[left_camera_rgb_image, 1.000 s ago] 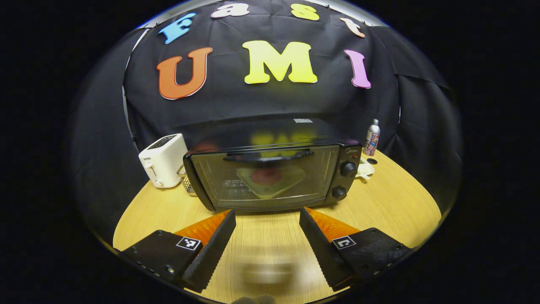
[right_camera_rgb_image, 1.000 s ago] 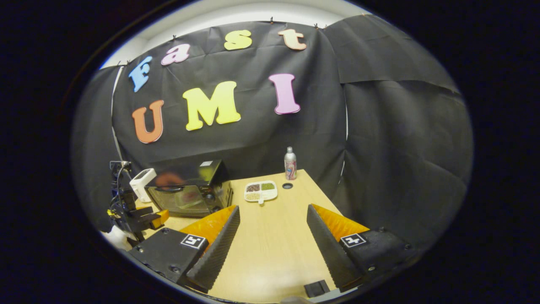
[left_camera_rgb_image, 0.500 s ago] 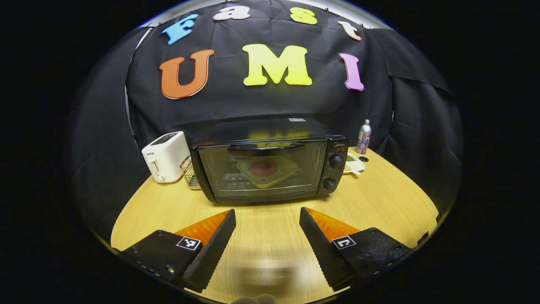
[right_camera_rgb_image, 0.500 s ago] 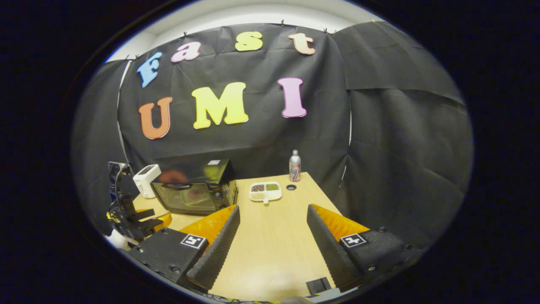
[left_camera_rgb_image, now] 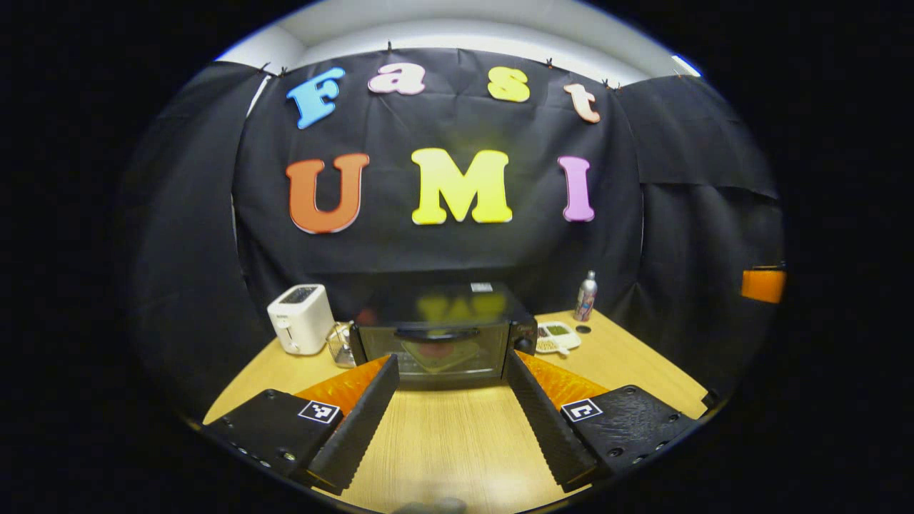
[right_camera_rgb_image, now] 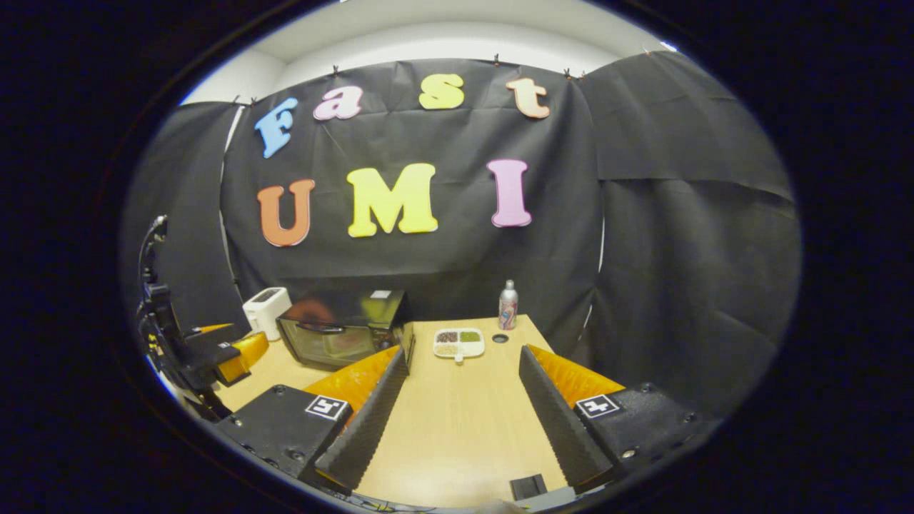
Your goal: Open the electric oven with the left hand, put the food in, and close the electric oven.
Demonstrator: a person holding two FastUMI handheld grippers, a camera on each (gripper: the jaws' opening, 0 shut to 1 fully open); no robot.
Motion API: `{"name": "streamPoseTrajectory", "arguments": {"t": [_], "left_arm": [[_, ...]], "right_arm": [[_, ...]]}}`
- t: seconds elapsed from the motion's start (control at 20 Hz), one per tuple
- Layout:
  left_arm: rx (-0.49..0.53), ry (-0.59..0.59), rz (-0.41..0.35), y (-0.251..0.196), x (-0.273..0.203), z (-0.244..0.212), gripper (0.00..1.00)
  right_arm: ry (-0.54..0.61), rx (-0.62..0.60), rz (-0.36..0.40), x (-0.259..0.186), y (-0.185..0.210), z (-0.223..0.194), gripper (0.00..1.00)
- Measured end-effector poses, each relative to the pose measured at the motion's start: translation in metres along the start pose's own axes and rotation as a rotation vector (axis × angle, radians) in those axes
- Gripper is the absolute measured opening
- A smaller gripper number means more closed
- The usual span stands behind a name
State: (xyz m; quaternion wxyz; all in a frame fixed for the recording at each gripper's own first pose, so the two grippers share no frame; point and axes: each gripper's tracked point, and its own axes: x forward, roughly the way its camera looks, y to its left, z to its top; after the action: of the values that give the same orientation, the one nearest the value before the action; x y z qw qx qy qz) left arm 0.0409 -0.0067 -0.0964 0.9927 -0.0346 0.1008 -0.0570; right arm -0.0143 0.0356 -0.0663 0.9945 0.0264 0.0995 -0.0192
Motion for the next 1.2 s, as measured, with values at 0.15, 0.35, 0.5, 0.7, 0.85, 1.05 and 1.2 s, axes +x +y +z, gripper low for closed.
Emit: {"name": "streamPoseTrajectory", "arguments": {"t": [0.15,0.35,0.5,0.7,0.85,1.05,1.2], "left_arm": [[0.001,-0.099,0.034,-0.007,-0.051,0.048,0.96],[0.005,-0.167,0.069,-0.018,-0.11,0.078,0.96],[0.013,-0.193,0.114,-0.022,-0.143,0.085,0.96],[0.015,-0.22,0.156,-0.025,-0.18,0.09,0.96],[0.023,-0.227,0.161,-0.033,-0.193,0.092,0.96],[-0.003,-0.239,0.156,-0.036,-0.2,0.096,0.96],[-0.005,-0.243,0.148,-0.038,-0.206,0.097,0.96]], "right_arm": [[-0.064,0.001,0.034,-0.025,-0.02,0.025,1.0],[-0.131,0.024,0.057,-0.054,-0.048,0.044,1.0],[-0.149,0.026,0.065,-0.07,-0.065,0.042,0.96],[-0.163,0.026,0.083,-0.084,-0.075,0.034,0.96],[-0.161,0.03,0.098,-0.094,-0.076,0.031,0.96],[-0.182,0.014,0.107,-0.106,-0.074,0.034,0.96],[-0.185,0.006,0.11,-0.111,-0.071,0.033,0.96]]}}
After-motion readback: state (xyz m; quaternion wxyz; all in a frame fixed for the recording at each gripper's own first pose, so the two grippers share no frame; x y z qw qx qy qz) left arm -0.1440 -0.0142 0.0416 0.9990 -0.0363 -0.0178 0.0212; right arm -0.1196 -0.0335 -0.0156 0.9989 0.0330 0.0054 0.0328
